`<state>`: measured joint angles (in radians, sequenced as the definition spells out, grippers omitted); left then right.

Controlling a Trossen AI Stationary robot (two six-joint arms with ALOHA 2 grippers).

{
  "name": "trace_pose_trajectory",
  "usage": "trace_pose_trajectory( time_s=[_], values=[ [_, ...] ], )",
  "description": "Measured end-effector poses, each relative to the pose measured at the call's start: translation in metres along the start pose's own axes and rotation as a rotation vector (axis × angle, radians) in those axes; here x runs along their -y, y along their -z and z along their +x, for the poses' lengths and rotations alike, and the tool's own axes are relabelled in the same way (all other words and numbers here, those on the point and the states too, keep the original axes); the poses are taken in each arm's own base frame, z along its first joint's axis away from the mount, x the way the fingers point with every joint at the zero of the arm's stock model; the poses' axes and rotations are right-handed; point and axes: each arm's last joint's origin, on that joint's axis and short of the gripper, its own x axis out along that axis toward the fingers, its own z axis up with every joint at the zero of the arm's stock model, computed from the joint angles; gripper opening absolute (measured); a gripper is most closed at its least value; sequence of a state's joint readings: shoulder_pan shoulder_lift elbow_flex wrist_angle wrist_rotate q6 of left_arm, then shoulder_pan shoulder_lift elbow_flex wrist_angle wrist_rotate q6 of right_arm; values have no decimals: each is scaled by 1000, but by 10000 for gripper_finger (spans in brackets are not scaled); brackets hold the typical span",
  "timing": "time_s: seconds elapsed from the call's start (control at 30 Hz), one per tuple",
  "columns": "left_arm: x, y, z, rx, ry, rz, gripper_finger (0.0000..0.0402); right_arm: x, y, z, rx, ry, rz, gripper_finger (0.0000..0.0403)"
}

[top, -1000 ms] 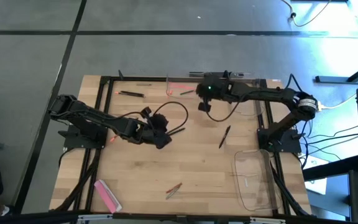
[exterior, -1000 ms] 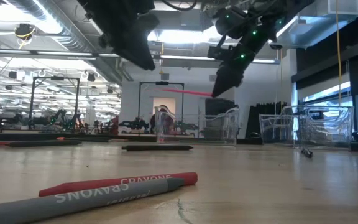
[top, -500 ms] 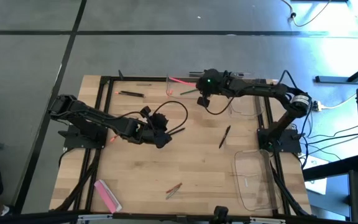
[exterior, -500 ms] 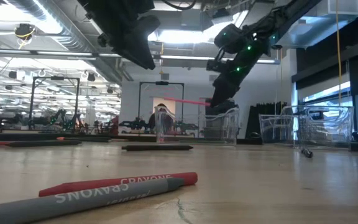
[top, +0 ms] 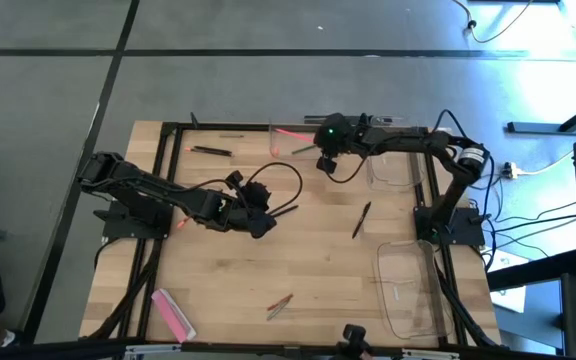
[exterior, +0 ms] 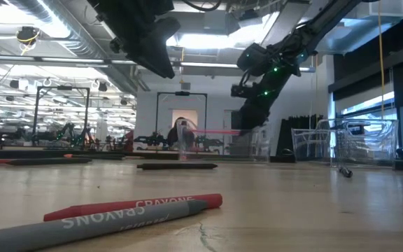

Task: Sort crayons/erasers/pens/pencils in bins
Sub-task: Put the pink pencil into the top left transparent bin

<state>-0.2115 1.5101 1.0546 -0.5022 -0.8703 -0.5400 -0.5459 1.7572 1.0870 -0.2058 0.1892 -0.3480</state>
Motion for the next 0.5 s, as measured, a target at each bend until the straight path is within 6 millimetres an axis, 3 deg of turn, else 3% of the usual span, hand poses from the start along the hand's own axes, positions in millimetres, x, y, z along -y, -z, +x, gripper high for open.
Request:
trace_pose_trajectory(
  time_s=[0.5],
  values=[
    [0, 0, 0, 0, 0, 1, 96, 1, 0, 1, 4, 4, 8, 54]
  ],
)
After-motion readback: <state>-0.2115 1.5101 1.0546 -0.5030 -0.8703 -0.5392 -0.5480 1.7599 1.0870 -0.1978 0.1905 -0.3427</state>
